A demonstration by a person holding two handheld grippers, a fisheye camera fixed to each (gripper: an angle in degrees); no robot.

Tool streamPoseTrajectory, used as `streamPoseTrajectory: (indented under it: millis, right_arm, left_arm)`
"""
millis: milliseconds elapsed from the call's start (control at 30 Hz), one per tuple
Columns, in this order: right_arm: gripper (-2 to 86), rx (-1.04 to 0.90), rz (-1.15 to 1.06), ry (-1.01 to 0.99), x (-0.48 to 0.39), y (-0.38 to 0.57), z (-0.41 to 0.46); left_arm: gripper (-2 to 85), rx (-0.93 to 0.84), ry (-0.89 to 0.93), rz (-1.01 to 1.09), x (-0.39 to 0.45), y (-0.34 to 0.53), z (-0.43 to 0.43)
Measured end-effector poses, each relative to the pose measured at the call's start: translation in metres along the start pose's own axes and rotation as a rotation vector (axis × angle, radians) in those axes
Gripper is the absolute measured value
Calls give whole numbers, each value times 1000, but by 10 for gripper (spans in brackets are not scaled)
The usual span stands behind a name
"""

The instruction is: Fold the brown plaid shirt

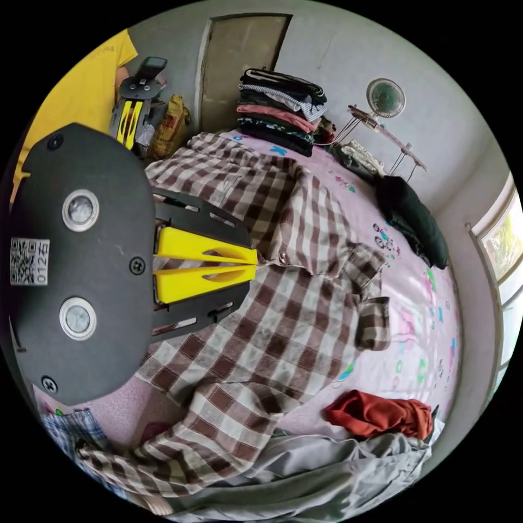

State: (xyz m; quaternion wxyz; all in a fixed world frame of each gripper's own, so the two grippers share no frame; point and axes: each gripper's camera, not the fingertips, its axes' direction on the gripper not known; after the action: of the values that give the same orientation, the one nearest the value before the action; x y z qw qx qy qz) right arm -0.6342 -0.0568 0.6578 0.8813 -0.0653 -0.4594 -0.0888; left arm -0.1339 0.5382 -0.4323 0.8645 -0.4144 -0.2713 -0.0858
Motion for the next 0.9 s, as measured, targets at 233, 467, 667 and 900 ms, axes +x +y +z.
streamPoseTrajectory:
  millis: [233,467,667,900]
  right_arm:
    - [14,-96,10,209,-3,12,19]
    - [27,20,-259,264,-83,20,-5]
    - [52,13,-638,252,-216,-20,26]
    - [75,-125,-1077,370,-353,-69,115]
  left_arm:
    - [65,118,-77,-158,-24,-10,-5]
    - [102,43,-369,-664,-184,52,-31]
    - [124,-218,-370,-631,-244,58,22]
    - [91,-322,-403,-517,-233,22,42]
